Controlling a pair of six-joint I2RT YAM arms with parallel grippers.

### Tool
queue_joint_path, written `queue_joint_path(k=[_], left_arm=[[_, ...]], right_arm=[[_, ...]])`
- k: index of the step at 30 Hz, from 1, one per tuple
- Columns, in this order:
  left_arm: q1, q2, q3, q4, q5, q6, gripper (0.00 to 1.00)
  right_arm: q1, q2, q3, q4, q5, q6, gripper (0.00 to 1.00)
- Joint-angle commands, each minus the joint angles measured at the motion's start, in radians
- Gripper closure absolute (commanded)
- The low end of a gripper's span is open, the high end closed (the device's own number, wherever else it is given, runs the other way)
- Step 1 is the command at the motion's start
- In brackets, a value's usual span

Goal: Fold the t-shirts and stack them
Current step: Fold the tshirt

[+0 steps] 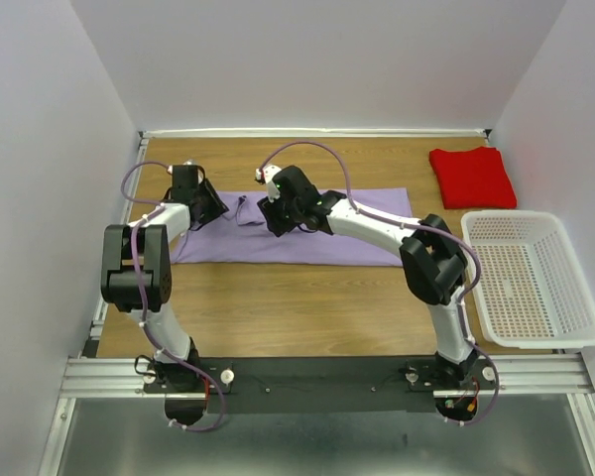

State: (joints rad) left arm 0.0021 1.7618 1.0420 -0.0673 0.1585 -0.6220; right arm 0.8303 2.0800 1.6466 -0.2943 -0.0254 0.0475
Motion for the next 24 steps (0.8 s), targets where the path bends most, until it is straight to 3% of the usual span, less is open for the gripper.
queue_joint_path(k=[1,14,20,24], left_arm=[[-0.033,0.041,0.027,0.004,-0.017,-0.001,0.56],[-0.047,0.080,0.033,-0.005,-0.056,0.010,0.57],[-0.047,0.080,0.038,-0.006,-0.070,0.015,0.73],[-0.047,0.080,0.047,-0.006,-0.071,0.028,0.90]], right_arm=[[0.015,0.052,0.064,0.034,-0.027,-0.029,0.47],[0.047,0.199,0.248,0.040,-0.051,-0.083,0.48],[0.056,0.262,0.312,0.040,-0.070,-0.106,0.48],[0.064,0.307,0.358,0.041,-0.070,-0.123,0.48]])
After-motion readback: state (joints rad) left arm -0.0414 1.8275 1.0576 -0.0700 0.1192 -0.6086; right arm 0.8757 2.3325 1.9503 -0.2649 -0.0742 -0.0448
